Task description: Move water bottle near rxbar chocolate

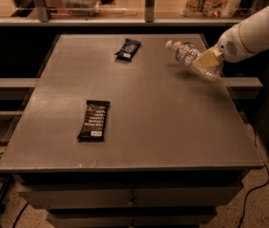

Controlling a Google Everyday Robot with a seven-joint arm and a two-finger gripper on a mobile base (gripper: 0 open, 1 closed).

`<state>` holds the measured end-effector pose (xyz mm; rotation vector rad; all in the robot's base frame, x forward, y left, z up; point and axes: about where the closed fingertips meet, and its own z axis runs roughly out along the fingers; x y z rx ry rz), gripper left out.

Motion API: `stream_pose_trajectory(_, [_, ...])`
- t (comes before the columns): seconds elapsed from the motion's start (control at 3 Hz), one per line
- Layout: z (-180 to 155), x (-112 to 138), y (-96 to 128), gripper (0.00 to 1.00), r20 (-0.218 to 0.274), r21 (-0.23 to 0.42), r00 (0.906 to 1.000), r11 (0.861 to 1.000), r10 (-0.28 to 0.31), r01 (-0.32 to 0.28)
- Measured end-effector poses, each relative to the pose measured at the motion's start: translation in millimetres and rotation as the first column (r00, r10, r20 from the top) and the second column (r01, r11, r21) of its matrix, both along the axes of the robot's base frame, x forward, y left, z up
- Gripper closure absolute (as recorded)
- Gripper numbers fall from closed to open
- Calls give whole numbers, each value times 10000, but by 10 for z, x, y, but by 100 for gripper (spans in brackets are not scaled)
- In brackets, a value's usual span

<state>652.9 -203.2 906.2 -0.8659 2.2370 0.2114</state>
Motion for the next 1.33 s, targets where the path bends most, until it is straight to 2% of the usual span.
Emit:
stream_pose_trajectory(0.33, [305,-115,384,100,326,-388,9861,9861,1630,-1617])
stream_pose_trajectory(0.67, [549,-258,767,100,646,-732,9453,9463,3197,-3150])
stream_pose_trajectory(1.0, [614,-299,863,100,724,-831,9304,9318,3592,-3533])
stream_pose_trajectory(1.33, [582,-312,883,100,665,-806,9298,9307,3621,-3567])
